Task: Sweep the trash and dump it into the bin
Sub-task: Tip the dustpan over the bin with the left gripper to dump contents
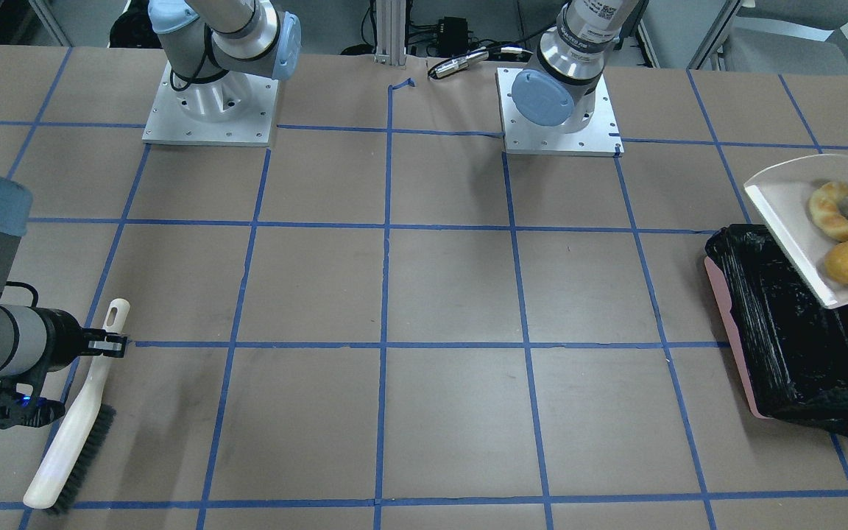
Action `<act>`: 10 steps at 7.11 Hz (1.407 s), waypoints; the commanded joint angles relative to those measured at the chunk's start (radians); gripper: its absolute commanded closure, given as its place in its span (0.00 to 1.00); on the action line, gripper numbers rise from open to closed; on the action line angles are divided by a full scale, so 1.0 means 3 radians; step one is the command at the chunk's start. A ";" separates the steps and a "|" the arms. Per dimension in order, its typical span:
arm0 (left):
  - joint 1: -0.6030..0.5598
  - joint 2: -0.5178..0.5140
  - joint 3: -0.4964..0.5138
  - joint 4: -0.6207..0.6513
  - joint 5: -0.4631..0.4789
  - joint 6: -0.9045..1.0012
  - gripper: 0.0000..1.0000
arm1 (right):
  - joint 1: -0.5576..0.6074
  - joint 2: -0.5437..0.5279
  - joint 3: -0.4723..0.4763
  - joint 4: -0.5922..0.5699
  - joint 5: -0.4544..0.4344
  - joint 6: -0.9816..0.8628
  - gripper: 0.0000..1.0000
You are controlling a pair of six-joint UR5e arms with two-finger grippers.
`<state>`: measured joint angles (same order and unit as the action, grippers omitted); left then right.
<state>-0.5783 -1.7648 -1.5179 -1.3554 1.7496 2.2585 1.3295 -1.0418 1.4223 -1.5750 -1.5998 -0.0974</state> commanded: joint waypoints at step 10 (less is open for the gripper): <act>-0.1477 -0.0187 -0.0064 0.1849 0.2331 -0.0806 1.00 | -0.0182 0.0021 0.0331 -0.0180 -0.0471 -0.0320 1.00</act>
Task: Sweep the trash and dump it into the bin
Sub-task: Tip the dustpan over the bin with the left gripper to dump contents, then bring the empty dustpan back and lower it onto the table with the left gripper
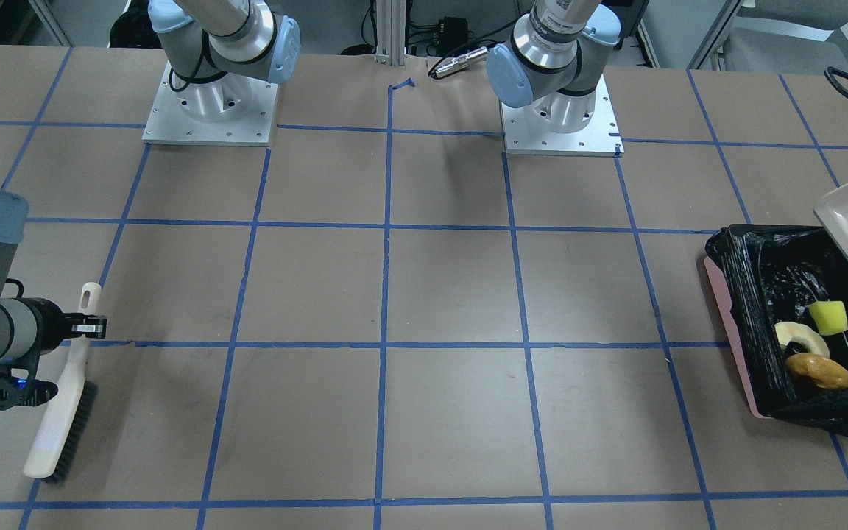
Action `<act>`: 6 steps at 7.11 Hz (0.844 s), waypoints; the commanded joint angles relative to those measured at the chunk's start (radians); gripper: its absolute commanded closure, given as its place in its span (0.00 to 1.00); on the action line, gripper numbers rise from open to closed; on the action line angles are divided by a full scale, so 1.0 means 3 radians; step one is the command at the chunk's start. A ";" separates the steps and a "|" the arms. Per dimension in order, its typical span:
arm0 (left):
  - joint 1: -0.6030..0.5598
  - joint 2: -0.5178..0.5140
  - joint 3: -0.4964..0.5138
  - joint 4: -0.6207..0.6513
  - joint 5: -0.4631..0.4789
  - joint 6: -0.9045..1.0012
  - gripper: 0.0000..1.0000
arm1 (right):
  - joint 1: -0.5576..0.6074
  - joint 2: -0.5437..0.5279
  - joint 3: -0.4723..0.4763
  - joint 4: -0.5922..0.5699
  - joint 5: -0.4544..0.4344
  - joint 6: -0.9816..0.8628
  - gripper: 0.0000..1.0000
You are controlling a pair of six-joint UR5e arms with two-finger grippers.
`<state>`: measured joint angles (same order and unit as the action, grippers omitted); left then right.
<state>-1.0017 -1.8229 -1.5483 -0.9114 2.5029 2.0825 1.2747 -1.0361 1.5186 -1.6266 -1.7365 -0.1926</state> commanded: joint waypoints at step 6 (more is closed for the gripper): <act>-0.0516 -0.0155 0.0078 -0.0339 -0.3462 -0.0682 1.00 | 0.0000 0.0002 0.0133 -0.0218 0.0026 -0.0099 0.38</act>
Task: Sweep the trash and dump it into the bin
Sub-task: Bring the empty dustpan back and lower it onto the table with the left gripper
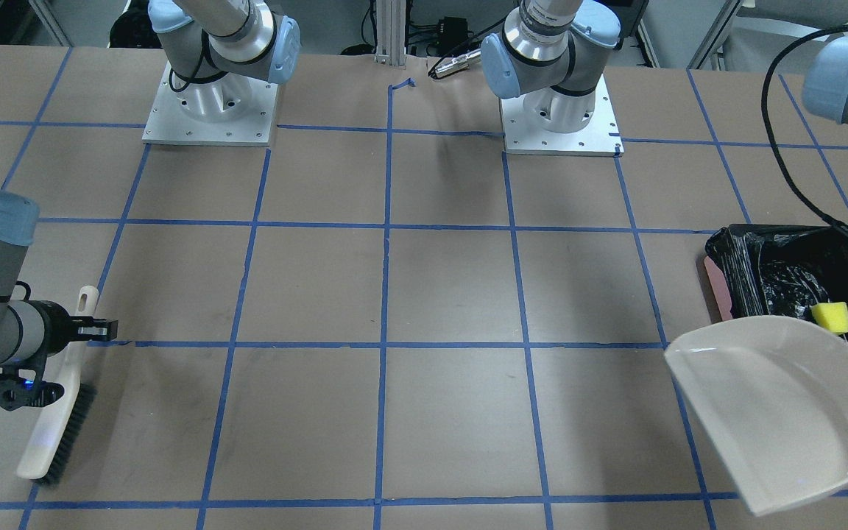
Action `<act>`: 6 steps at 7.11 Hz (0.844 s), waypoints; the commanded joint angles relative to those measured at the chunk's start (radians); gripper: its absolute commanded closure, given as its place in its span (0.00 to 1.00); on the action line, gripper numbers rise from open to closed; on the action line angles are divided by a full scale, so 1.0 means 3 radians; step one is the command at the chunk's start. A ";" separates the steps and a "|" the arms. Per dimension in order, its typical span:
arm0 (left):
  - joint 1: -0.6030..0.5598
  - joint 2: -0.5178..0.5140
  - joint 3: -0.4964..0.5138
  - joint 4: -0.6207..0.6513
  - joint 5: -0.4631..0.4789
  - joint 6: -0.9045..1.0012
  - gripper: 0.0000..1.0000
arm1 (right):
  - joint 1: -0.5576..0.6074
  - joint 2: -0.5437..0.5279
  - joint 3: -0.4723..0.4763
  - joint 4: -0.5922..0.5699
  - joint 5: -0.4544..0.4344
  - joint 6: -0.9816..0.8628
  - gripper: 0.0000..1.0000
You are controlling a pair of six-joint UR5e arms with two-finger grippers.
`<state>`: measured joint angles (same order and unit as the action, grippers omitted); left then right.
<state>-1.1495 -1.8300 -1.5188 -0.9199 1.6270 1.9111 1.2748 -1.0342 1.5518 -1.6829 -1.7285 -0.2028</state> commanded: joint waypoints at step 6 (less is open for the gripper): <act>-0.0535 -0.1094 0.0103 -0.0600 -0.0607 -0.0239 1.00 | 0.0000 -0.0040 -0.0019 -0.0102 0.0020 -0.0102 0.10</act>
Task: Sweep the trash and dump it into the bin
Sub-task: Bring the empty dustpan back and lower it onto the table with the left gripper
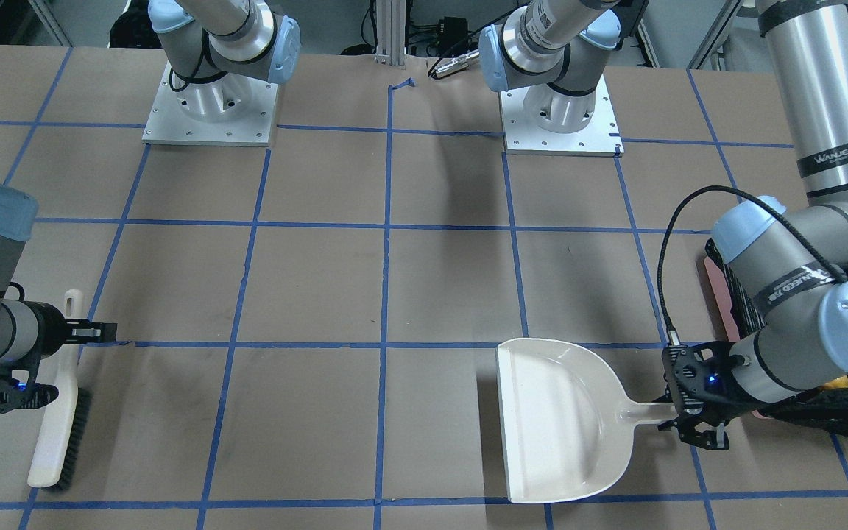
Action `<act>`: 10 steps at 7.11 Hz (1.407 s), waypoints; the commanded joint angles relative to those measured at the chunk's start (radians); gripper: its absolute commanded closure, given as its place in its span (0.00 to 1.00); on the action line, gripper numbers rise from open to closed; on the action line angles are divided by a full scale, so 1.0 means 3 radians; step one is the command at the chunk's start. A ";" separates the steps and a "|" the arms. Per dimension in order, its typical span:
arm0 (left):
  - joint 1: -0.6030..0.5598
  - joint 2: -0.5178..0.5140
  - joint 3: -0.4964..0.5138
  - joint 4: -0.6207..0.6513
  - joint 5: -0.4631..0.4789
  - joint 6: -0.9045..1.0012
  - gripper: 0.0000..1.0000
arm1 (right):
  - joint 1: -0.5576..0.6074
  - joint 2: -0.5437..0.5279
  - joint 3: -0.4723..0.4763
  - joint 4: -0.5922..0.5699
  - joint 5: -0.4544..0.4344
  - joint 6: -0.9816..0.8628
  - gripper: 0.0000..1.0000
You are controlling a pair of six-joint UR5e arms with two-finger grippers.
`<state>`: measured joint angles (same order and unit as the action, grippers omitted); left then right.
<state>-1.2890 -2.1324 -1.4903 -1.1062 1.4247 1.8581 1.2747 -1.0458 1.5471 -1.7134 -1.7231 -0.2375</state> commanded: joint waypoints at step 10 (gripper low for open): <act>-0.0433 0.1373 -0.0221 -0.1137 0.0287 -0.1885 0.00 | 0.0000 -0.0011 -0.0008 0.0010 0.0263 0.0367 0.16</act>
<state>-1.4142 -1.8449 -1.5307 -1.3370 1.5056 1.4019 1.2747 -1.0486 1.5451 -1.7111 -1.6383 -0.1308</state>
